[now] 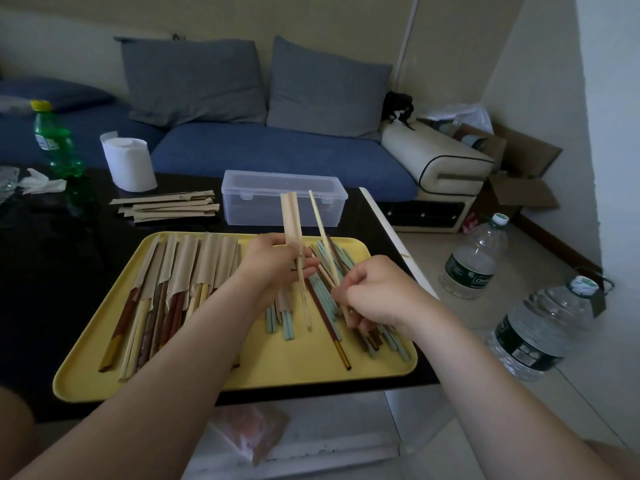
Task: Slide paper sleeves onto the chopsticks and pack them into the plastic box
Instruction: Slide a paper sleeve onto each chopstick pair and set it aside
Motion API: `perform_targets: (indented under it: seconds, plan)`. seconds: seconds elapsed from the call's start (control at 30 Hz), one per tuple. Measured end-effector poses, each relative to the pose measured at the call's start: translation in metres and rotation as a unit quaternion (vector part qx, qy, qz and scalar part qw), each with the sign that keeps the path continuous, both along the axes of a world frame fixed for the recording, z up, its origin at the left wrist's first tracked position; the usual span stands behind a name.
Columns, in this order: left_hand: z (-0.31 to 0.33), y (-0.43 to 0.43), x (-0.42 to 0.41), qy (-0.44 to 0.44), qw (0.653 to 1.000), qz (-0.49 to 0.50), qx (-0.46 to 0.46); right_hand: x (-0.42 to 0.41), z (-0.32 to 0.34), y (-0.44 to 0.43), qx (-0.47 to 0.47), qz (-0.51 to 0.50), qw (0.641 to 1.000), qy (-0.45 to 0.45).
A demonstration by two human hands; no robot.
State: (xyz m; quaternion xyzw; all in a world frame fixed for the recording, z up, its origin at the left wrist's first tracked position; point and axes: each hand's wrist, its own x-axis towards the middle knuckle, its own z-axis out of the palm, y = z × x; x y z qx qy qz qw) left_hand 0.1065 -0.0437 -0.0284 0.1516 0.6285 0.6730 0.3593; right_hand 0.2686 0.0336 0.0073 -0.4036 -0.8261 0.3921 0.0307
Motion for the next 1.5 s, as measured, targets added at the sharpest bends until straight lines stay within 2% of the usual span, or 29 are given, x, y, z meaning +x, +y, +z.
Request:
perform_targets:
  seconds: [0.13, 0.3, 0.57, 0.83, 1.07, 1.3, 1.5]
  plan:
    - [0.003, -0.001, -0.006, -0.038, 0.998, 0.025, 0.039, 0.003, 0.006, -0.007, -0.072, 0.066, 0.995, -0.013]
    - [0.005, -0.004, -0.016, -0.067, 0.991, 0.087, 0.072, 0.007, 0.011, -0.008, -0.081, 0.127, 0.983, -0.107]
    - [0.002, -0.008, -0.024, -0.093, 0.978, 0.145, 0.119, 0.012, 0.014, -0.006, -0.072, 0.132, 0.977, -0.149]
    - [0.007, -0.011, -0.02, -0.059, 0.986, 0.11, 0.11, 0.011, 0.013, -0.005, -0.057, 0.135, 0.978, -0.149]
    - [0.006, -0.008, -0.011, -0.044, 0.995, 0.052, 0.075, 0.008, 0.004, 0.001, -0.022, 0.099, 0.993, -0.064]
    - [0.012, -0.008, 0.004, -0.017, 0.996, -0.082, 0.014, -0.007, -0.008, -0.002, -0.043, -0.056, 0.991, 0.114]
    - [0.019, -0.014, -0.01, 0.002, 0.999, -0.043, -0.033, -0.02, -0.009, -0.009, -0.047, -0.06, 0.987, 0.143]
